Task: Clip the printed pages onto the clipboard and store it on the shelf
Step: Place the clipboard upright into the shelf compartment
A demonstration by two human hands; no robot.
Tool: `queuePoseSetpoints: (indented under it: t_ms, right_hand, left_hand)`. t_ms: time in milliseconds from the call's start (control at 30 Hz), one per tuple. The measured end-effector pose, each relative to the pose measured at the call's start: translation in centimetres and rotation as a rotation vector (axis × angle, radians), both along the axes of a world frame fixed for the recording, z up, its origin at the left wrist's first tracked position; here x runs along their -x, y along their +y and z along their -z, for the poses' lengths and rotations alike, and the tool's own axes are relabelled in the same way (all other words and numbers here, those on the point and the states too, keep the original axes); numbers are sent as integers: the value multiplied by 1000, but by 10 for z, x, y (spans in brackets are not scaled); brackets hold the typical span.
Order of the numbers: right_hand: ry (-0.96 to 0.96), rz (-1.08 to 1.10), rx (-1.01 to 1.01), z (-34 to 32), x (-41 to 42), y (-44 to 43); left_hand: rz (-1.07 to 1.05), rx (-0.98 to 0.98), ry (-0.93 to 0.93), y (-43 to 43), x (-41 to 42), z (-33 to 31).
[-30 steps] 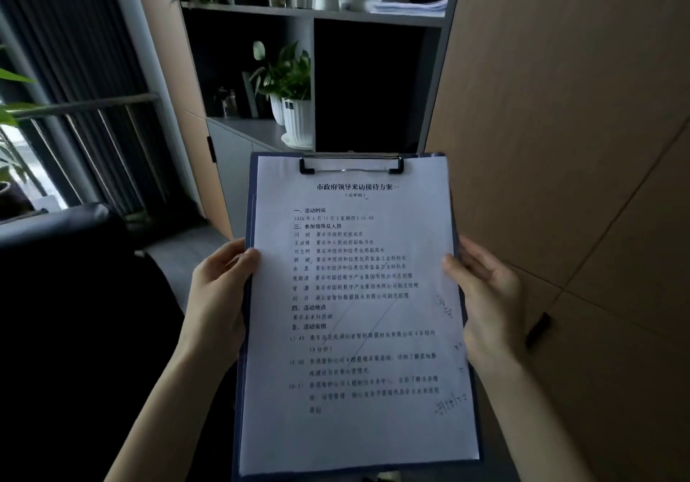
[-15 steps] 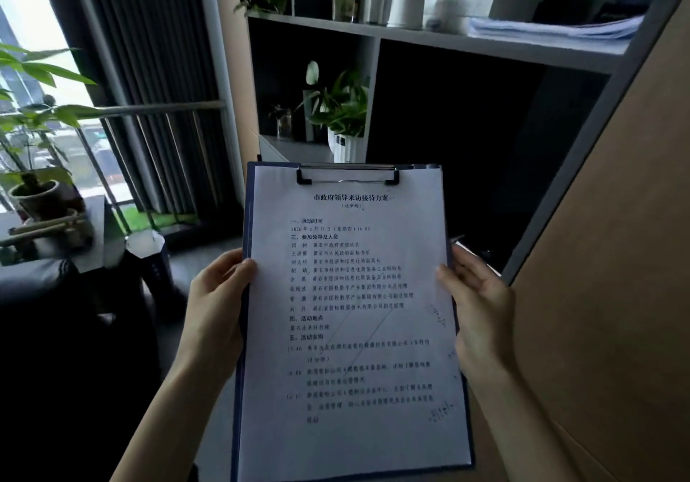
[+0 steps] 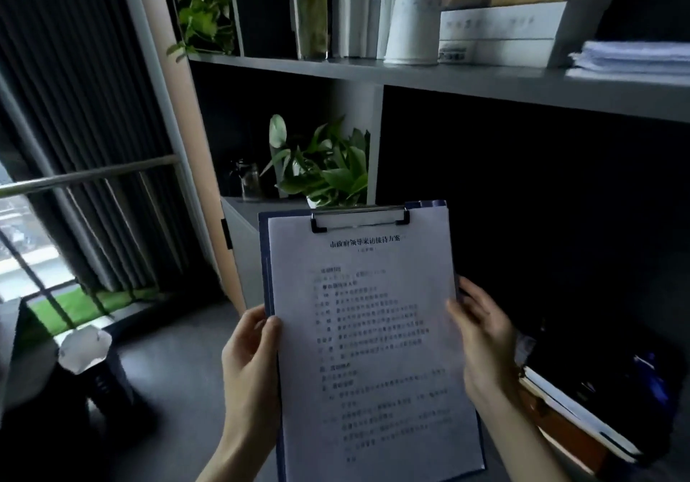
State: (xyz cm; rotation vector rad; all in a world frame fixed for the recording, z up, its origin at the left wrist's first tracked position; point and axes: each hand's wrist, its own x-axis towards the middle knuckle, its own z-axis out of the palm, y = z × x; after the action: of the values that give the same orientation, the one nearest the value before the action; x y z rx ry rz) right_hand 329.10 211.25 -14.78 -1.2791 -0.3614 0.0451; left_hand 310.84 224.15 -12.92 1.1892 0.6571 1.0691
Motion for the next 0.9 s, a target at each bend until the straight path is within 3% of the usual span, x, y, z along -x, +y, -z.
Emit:
queuePoseSetpoints:
  t_ms: [267, 467, 900]
  right_hand:
    - [-61, -5, 50, 9, -99, 46]
    - [-129, -2, 145, 16, -152, 76]
    - [10, -9, 174, 30, -210, 96]
  left_hand:
    - [-58, -232, -85, 15, -98, 16]
    - [-69, -294, -63, 11, -145, 37]
    - [50, -430, 28, 10, -208, 67]
